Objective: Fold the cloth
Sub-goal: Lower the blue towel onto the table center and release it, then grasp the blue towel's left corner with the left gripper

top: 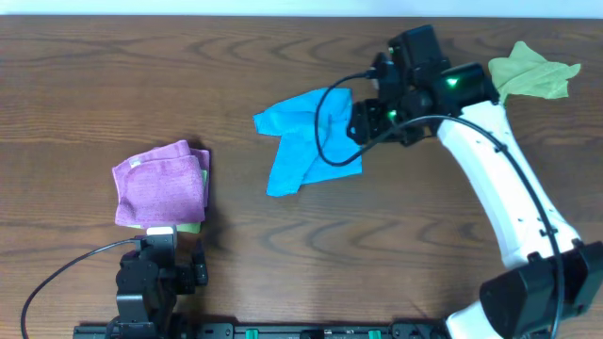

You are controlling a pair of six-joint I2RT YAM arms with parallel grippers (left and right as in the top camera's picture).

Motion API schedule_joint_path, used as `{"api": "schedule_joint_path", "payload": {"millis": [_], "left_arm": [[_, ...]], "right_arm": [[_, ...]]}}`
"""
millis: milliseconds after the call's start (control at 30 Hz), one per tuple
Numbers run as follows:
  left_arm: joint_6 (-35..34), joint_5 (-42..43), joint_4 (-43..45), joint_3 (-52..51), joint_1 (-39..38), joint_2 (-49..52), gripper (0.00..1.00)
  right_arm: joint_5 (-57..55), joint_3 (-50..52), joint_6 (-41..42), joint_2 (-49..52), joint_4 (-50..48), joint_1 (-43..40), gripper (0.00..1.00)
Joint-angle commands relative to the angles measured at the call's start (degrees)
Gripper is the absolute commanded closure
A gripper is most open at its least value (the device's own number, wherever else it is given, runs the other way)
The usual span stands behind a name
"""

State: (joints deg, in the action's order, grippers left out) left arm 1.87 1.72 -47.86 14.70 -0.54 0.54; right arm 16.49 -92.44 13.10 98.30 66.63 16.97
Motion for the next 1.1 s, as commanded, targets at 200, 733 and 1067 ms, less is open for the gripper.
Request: {"api": "schedule_joint_path", "payload": {"millis": [200, 733, 1067], "left_arm": [[-0.61, 0.68, -2.64, -2.08, 0.24, -0.33, 0.05], [-15.52, 6.93, 4.07, -2.08, 0.24, -0.33, 0.05], [-13.79, 10.43, 0.79, 10.91, 0.09, 7.23, 0.05]], "right_arm": [[4.79, 20.68, 0.13, -7.39, -7.76, -0.79, 0.4], [7.76, 47.28, 13.25, -18.53, -37.16, -0.79, 0.39], [4.46, 47.28, 13.05, -18.51, -37.35, -0.79, 0.32]]}}
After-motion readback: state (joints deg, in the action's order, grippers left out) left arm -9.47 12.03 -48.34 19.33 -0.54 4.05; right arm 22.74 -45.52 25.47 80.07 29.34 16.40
